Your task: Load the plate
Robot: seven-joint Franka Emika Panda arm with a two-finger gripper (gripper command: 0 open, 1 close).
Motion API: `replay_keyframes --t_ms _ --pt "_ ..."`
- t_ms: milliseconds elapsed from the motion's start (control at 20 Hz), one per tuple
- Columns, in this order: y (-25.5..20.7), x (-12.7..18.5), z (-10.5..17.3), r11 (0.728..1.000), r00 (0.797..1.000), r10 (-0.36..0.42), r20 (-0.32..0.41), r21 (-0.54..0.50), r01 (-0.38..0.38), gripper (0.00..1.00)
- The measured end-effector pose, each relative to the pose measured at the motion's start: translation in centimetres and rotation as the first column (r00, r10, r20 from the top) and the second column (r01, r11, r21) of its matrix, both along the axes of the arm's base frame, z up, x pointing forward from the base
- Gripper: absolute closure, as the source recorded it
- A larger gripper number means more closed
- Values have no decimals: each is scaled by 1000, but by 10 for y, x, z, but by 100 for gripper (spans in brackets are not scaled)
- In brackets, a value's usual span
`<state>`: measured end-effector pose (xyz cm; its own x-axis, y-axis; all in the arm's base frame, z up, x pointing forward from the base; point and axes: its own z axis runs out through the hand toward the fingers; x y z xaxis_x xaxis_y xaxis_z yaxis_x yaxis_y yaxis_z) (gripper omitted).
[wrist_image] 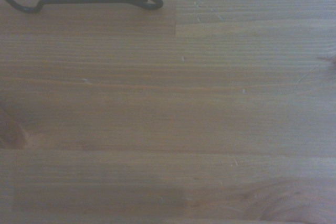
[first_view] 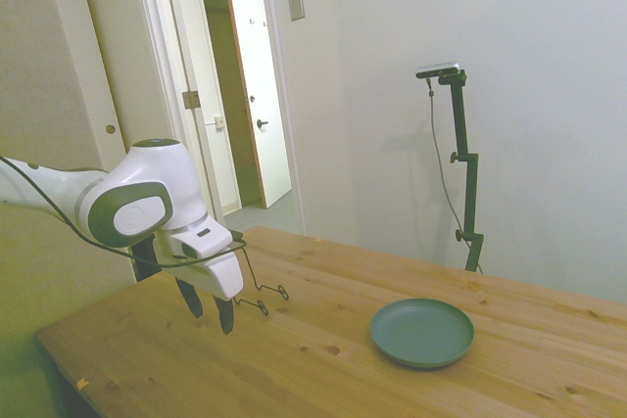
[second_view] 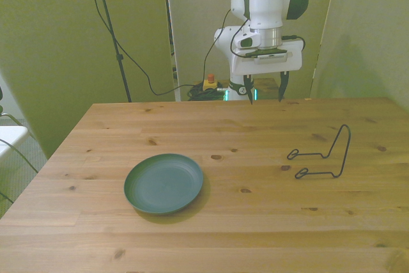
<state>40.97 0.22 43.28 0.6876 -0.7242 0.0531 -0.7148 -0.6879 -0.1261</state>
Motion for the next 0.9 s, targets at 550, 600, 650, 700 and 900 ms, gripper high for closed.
replay_keyframes --t_ms 550,600,650,700,900 --pt "-29 40 16 990 992 -117 52 -74 120 0" --pt "-36 50 17 988 990 -128 59 -81 133 0" --pt "-44 61 18 985 988 -141 65 -87 147 0" --pt "-51 72 19 982 985 -156 70 -93 162 0" --pt "-84 115 25 969 973 -211 92 -113 221 0"
